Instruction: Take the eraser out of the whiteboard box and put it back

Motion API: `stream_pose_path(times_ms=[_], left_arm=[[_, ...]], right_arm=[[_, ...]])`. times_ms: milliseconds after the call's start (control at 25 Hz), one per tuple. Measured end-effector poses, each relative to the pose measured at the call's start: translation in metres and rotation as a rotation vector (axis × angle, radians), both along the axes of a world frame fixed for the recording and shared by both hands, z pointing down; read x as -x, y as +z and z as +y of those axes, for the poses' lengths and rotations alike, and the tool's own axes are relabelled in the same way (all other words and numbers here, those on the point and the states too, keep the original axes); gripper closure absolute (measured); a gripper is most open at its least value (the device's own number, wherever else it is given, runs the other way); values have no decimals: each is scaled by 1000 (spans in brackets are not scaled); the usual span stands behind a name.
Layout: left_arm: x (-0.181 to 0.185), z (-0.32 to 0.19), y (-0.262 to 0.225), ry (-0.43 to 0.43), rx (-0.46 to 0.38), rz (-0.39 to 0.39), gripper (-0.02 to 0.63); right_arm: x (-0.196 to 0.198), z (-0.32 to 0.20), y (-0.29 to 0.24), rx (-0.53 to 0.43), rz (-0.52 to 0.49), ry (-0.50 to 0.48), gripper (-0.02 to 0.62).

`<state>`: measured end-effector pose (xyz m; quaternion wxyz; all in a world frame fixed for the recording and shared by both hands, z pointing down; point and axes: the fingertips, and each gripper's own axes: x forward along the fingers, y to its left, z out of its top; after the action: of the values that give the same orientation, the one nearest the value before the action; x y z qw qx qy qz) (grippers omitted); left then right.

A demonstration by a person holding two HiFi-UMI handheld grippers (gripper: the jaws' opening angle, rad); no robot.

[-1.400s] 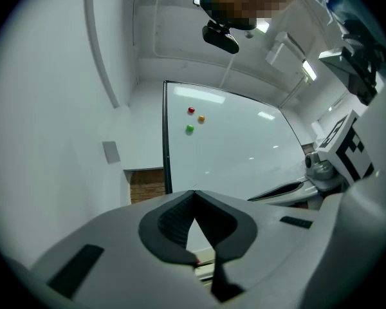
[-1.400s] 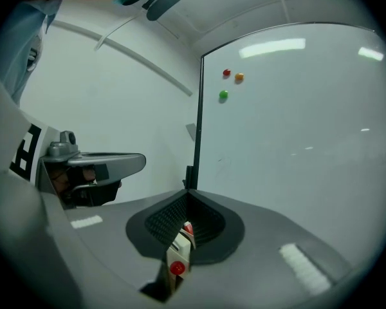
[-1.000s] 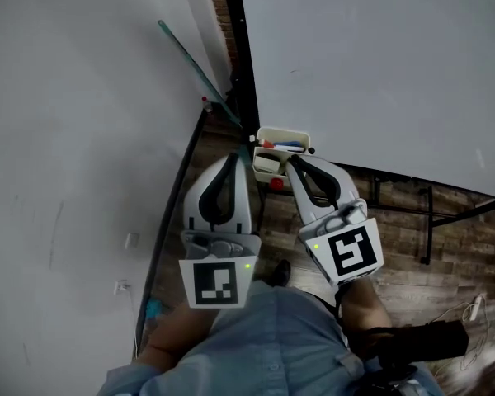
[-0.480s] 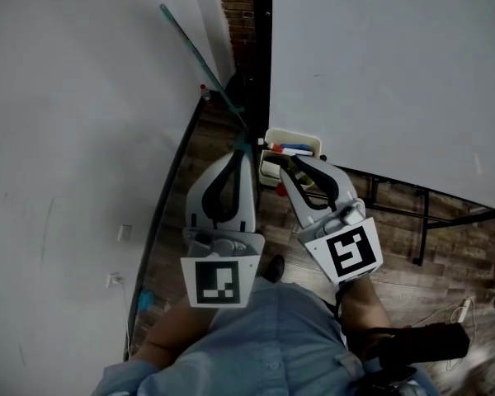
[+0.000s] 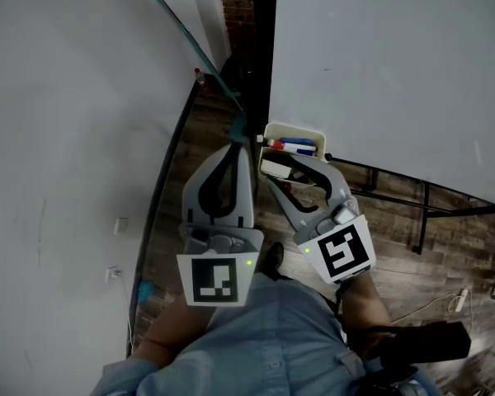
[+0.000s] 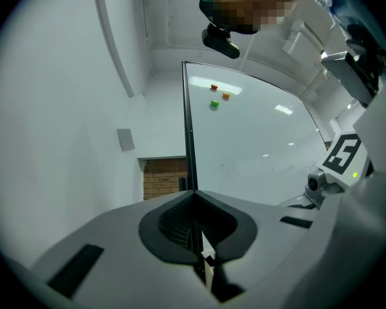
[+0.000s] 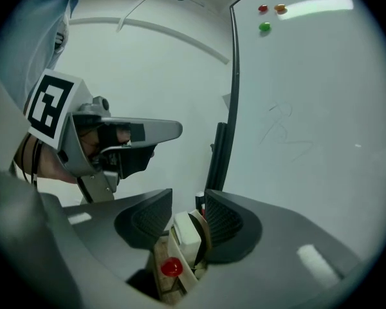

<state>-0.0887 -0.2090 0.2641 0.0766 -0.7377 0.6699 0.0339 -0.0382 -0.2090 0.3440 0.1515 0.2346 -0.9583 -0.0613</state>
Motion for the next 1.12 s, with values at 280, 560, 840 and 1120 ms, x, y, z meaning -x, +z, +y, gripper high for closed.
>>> stream_pose_path(times_ms=[280,560,840,1120], left_arm=[[5,-10,9,1,27,2,600],[5,-19,16,9,38,16,601],[9,-23,23,1,56,22,601],[9,-24,23,4,59,25,601]], right_arm=[[5,-6,21,12,72,-17,426],[6,-10,41,40,138,-28,425],[8,-11,53,19,219,-32,426],[9,-13,57,6,257,-5,431]])
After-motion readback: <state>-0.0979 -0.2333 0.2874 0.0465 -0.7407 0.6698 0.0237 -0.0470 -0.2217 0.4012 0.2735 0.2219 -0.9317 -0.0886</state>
